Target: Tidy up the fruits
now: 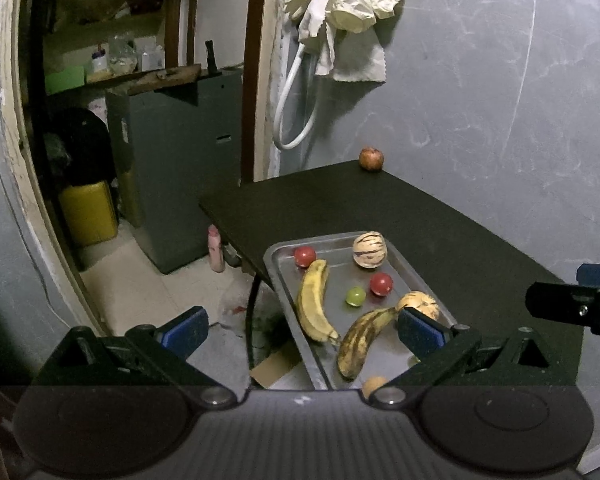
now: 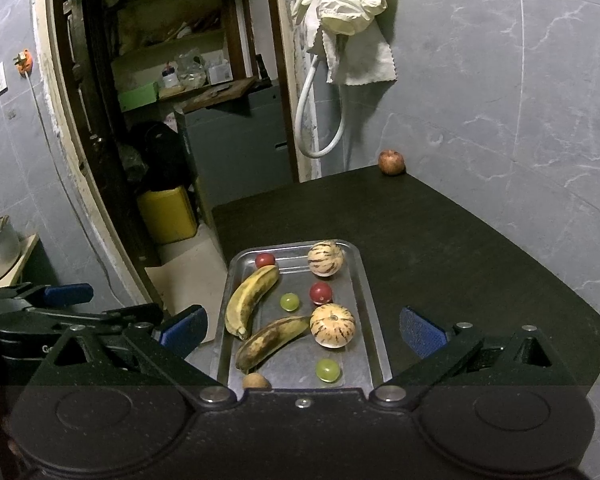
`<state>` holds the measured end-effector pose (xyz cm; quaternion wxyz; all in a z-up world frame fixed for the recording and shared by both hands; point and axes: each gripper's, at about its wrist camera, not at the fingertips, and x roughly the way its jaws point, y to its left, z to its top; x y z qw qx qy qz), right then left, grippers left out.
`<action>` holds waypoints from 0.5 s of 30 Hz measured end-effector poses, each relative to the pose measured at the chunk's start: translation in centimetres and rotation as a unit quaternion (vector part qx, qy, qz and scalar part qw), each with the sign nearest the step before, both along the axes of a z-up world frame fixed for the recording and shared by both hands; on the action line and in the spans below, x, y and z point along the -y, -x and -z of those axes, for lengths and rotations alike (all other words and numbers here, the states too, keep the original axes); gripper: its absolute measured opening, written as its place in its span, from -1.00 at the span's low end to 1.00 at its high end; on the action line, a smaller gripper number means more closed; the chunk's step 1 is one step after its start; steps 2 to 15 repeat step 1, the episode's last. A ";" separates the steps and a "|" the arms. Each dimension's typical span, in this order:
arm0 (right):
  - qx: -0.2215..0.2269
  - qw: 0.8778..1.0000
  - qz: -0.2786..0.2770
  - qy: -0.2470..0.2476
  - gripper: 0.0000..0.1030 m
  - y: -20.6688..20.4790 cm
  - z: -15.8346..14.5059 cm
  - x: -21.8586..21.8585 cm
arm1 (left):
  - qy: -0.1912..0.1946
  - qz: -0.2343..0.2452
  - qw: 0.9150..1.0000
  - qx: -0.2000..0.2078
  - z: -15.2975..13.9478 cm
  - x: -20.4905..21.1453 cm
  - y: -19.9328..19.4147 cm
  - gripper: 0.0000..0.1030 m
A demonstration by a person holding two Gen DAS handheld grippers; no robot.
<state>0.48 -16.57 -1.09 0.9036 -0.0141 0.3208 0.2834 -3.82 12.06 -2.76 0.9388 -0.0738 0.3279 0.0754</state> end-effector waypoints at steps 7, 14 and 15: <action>0.000 1.000 0.000 0.000 0.99 -0.1 0.0 0.0 | 0.004 -0.001 1.000 -0.003 0.1 -0.1 -0.2 0.99; 0.000 1.000 0.000 0.000 0.99 -0.1 0.0 0.0 | 0.004 -0.001 1.000 -0.003 0.1 -0.1 -0.2 0.99; 0.000 1.000 0.000 0.000 0.99 -0.1 0.0 0.0 | 0.004 -0.001 1.000 -0.003 0.1 -0.1 -0.2 0.99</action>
